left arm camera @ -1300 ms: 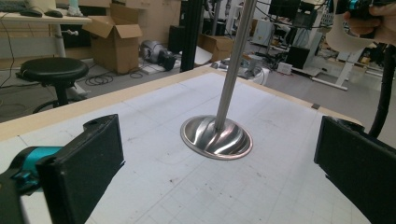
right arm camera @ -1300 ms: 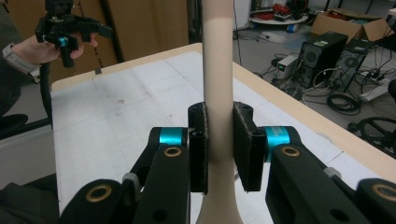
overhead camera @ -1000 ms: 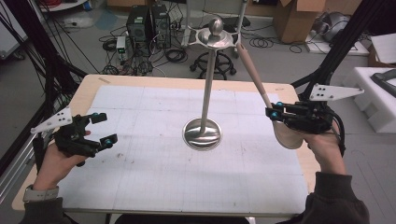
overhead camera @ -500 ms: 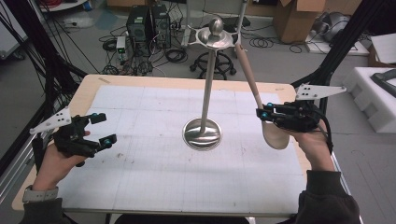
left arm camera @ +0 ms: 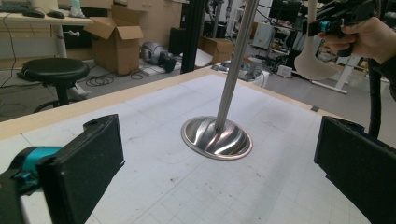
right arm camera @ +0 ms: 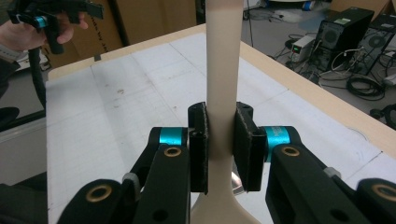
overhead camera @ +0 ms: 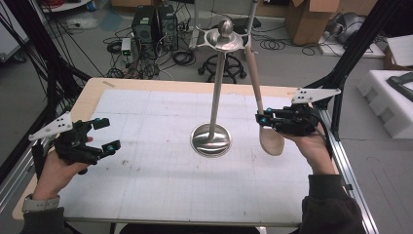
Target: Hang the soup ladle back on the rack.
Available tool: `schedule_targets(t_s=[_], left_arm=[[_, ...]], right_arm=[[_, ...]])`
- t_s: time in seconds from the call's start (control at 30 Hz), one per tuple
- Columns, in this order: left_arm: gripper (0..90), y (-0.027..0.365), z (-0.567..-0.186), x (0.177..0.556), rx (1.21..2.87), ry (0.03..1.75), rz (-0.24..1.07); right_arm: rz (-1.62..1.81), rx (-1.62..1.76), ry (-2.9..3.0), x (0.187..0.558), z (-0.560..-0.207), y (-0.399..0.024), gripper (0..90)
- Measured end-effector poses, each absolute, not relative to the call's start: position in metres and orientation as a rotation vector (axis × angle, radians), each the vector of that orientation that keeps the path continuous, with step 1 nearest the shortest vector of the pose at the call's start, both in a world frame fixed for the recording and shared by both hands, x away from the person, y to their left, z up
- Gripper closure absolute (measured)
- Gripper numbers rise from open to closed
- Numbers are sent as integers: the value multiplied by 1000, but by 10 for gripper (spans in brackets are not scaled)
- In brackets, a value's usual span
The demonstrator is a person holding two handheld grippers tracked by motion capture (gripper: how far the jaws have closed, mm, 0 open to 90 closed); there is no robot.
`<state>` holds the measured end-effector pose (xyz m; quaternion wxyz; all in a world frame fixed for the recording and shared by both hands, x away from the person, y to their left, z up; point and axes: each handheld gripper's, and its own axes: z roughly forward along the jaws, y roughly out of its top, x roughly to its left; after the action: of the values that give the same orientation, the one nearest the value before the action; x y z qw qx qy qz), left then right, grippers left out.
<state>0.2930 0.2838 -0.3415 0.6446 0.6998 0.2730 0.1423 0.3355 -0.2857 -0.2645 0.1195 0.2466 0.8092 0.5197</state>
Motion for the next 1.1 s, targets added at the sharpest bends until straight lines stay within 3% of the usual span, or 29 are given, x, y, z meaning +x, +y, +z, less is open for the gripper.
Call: schedule_targets(t_s=[1.1], left_arm=[[17, 289, -341, 289, 1578, 612, 312]], right_arm=[[1483, 718, 2386, 361, -276, -246, 780]])
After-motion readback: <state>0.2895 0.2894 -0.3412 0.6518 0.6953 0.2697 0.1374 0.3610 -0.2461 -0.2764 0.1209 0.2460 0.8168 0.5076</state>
